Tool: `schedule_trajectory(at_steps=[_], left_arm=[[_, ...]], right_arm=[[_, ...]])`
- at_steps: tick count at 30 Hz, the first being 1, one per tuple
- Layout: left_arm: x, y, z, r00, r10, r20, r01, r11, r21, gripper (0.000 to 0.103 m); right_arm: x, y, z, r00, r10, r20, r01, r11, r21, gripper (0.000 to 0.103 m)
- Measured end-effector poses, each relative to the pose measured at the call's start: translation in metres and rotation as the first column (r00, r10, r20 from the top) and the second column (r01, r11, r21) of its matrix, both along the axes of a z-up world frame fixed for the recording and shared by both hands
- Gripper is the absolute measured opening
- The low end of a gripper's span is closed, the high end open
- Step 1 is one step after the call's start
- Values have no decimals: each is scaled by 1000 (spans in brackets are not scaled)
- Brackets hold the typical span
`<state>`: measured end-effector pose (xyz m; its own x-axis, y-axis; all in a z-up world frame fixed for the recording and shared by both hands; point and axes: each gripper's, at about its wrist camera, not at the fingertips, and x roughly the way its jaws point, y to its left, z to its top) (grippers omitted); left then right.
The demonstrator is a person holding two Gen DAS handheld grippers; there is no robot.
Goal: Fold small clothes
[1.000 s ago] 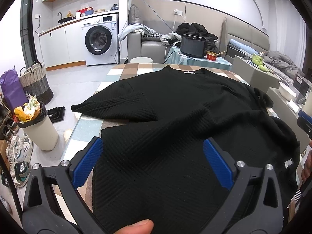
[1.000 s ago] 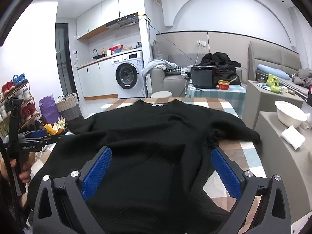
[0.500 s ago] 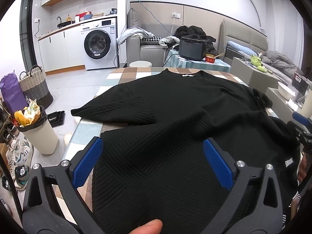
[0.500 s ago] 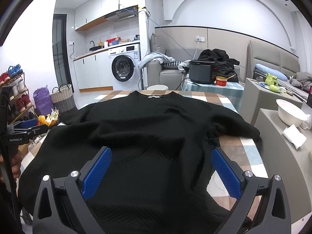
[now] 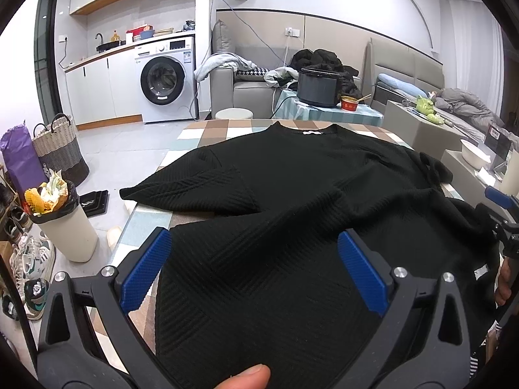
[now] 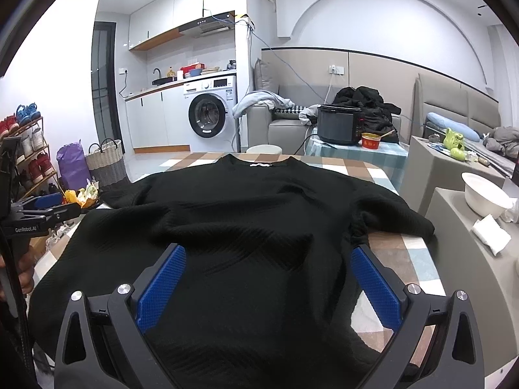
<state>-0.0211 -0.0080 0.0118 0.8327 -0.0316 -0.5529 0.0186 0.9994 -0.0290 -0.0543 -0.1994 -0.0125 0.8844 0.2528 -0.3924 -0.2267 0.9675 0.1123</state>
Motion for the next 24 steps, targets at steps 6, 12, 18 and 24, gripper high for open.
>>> schedule_trajectory(at_steps=[6,12,18,24], left_arm=[[1,-3,-1,1000,-10,14,10,1000,5,102],[4,-7,-7,999,-24,24,24,1000,9,102],[8,-10,-14,998,-38,48,37,999,14,102],[13,-8,-23,998,-33,54,32,999,6,102]], right_arm=[[-1,1,3,1000,6,18,-6,1000,9,103],[0,4,2,1000,14,20,-13,1000,-13,103],[8,6,4,999,34,20,-34,999,20,103],[11,7,-2,999,7,44,-8,999,34,103]])
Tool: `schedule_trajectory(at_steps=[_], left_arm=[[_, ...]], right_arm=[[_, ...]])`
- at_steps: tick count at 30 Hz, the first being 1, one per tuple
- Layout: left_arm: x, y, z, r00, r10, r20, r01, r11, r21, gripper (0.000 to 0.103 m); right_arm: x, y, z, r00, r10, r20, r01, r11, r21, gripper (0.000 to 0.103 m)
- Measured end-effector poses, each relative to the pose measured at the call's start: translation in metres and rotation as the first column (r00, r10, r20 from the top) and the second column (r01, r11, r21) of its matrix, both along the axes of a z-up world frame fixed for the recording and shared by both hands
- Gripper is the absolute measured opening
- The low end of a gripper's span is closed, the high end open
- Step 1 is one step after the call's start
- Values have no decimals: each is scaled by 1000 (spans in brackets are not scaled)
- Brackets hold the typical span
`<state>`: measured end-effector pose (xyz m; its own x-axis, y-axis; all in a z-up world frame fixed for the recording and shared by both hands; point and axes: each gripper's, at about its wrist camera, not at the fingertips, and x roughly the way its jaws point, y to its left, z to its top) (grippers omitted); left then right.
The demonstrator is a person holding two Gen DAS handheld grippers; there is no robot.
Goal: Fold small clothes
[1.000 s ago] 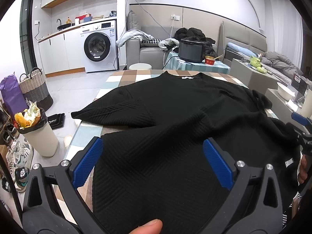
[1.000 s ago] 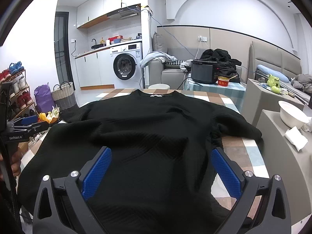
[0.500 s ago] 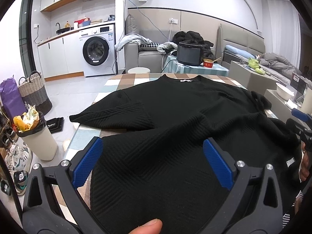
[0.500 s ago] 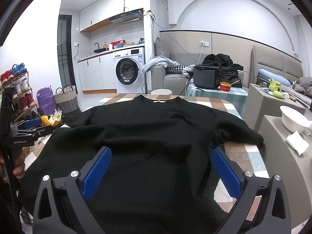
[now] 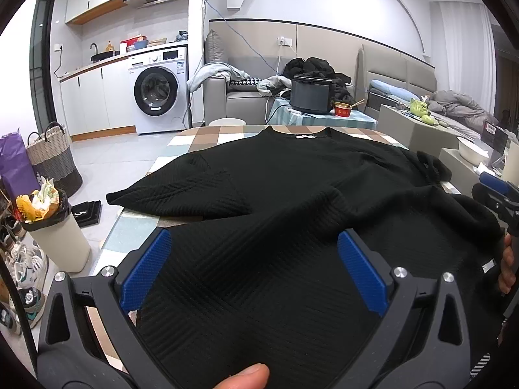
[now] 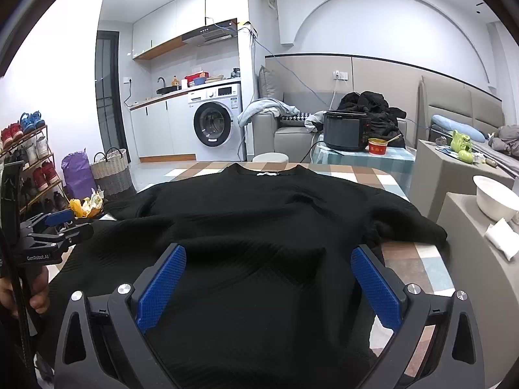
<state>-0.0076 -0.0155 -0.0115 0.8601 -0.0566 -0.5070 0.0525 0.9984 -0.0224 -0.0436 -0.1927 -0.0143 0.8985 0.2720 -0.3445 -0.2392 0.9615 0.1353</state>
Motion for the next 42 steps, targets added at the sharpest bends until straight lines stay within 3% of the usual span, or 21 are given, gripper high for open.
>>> schedule_trajectory(at_steps=[14,31,42], left_arm=[[5,-1,-11,1000,2,14,-2,1000,15,102],[5,7,-12,1000,-2,10,2,1000,-1,102],[28,21,4,998,23,-59,-26,999,-47,102]], right_arm=[[1,0,-6,1000,3,9,-3,1000,14,103],[3,8,-10,1000,-12,4,12,999,-40,103],[19,-16,8,989,-94,-111,94,996,-4,103]])
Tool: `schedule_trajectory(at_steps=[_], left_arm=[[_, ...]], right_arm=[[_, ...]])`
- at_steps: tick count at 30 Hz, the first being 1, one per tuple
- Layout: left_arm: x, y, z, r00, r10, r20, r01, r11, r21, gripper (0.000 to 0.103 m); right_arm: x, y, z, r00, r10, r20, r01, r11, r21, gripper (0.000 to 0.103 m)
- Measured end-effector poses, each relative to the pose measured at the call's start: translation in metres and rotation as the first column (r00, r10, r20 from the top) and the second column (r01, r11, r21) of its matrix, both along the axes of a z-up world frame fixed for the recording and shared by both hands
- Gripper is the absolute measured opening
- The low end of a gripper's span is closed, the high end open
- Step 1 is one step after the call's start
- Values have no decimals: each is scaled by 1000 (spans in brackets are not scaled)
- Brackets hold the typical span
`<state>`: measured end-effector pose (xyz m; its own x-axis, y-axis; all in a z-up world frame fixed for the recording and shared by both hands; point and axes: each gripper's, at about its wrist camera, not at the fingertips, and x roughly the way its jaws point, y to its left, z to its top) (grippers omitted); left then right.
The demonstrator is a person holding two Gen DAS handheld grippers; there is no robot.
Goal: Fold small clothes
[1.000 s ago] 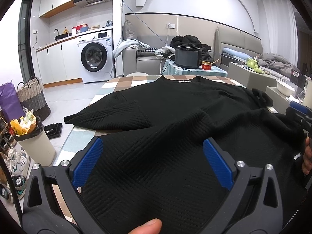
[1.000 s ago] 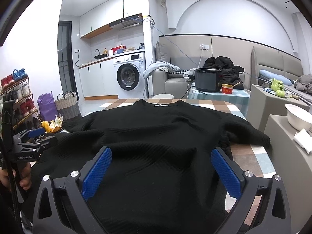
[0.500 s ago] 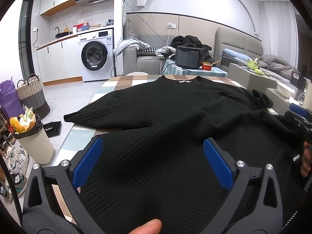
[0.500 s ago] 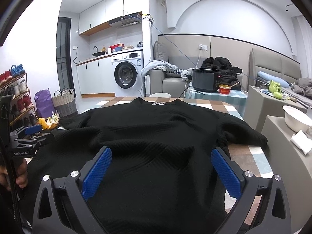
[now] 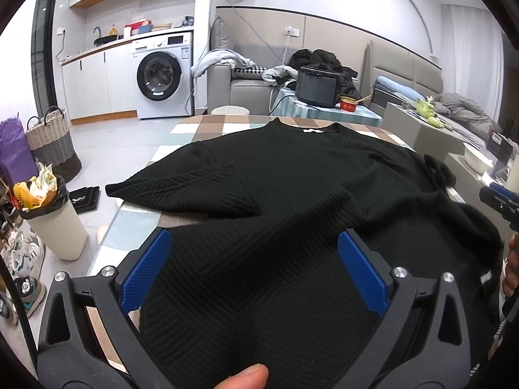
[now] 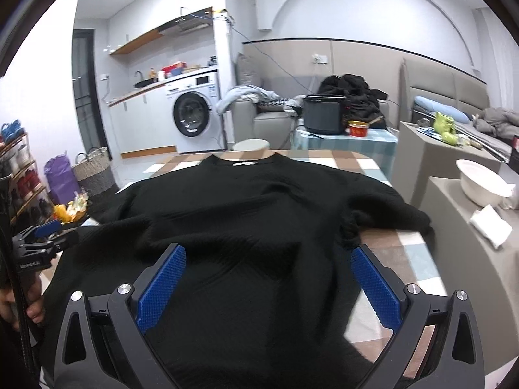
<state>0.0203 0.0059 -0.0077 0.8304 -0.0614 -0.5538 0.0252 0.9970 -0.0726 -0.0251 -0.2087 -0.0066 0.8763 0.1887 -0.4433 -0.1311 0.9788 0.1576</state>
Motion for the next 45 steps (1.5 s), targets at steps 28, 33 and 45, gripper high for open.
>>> schedule_trajectory(at_steps=[28,33,45], left_arm=[[127,63,6,980,113,-167,-125,990,-61,93],[144,48,1,981,83,-174,-92,995,-48,93],[157,17,-11,981,46,-190,-48,999,-4,93]], right_arm=[[116,-147,-26,896,-159,-414,319,880,353,92],[139,-130,-22,901,-116,-418,265,910,318,91],[133,-146,-55,812,-262,-521,407,895,182,30]])
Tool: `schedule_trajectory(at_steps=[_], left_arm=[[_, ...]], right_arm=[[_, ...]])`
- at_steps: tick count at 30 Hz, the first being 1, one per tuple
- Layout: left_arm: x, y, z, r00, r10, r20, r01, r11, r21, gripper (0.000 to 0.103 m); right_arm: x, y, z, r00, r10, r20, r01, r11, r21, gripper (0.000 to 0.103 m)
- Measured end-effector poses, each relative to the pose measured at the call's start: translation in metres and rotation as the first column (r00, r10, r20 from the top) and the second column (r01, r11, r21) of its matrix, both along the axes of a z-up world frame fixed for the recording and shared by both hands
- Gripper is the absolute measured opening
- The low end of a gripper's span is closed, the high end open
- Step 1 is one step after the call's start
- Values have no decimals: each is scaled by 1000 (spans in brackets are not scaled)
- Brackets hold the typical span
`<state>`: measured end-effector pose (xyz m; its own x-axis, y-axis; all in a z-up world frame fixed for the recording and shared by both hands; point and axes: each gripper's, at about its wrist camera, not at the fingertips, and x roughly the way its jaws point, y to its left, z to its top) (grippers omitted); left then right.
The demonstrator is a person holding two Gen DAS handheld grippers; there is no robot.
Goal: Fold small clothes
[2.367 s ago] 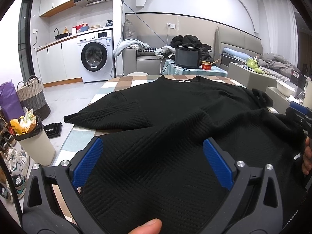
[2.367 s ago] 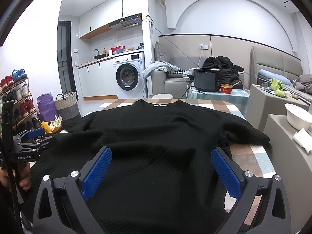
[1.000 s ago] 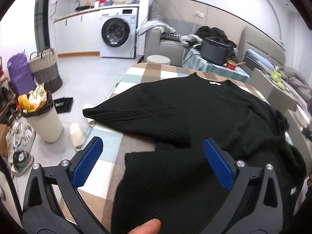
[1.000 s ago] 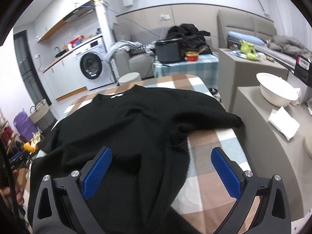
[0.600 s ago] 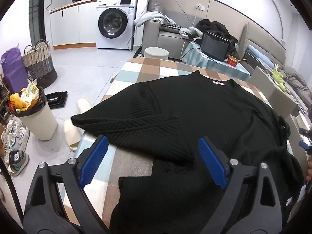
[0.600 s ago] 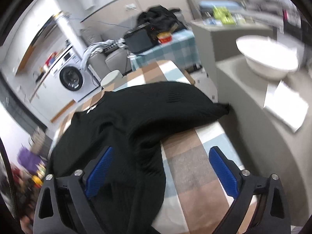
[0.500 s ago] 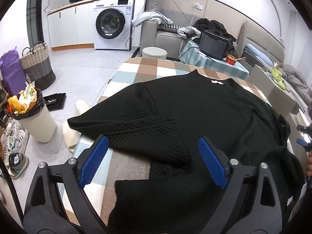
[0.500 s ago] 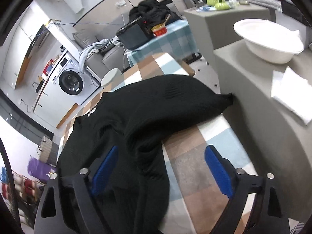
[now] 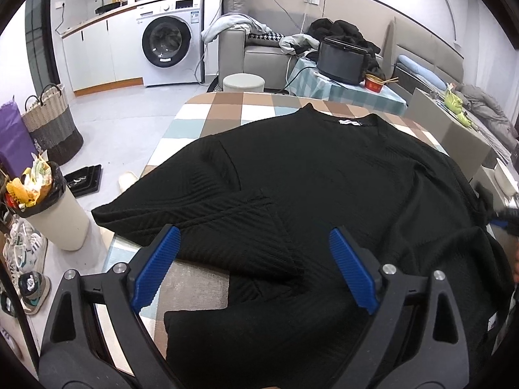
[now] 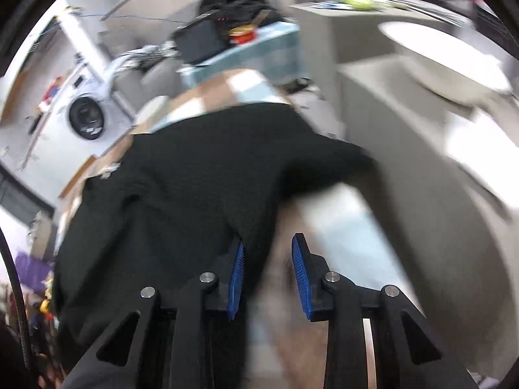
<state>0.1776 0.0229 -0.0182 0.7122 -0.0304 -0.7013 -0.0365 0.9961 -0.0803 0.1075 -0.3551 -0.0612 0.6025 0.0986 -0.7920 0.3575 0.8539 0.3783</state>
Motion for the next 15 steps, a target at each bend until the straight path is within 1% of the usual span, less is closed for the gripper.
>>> schedule_trajectory(at_steps=[1,2,3,5,7,9,11,13,15], left_arm=[[-2,3,-2,1000,-1,-4,1,1000,-6,93],[-1,3,-3,1000,-1,-6,0,1000,-9,93],[-1,4,-5,1000,1,-11,-2,1000,-13,93],[0,3,-6,1000,-2,-17,2,1000,-17,93],[1,1,-5,1000,-5,-14,5,1000,-10,93],[0,-1,-3,1000,-7,-9,7,1000,-1,93],[1,-3,-2,1000,-10,-9,10,1000,-1,93],[0,-3,-2,1000,-12,-7,12,1000,2,93],[0,-6,-2,1000,-14,-6,14,1000,10,93]], right_arm=[[-7,-7,-3,1000,-6,-8,6,1000,12,34],[-12,-12,-6,1000,2,1,-2,999,47,42],[-15,-17,-7,1000,0,17,-1,997,82,46],[-16,-20,-5,999,3,50,-8,995,101,58],[-13,-21,-2,998,-9,55,5,997,76,64],[-6,-20,2,997,-2,72,-4,997,81,67],[2,-18,7,997,1,74,-5,998,55,71],[17,-13,10,997,0,71,2,1000,-23,78],[35,-11,5,999,-10,33,12,996,-89,77]])
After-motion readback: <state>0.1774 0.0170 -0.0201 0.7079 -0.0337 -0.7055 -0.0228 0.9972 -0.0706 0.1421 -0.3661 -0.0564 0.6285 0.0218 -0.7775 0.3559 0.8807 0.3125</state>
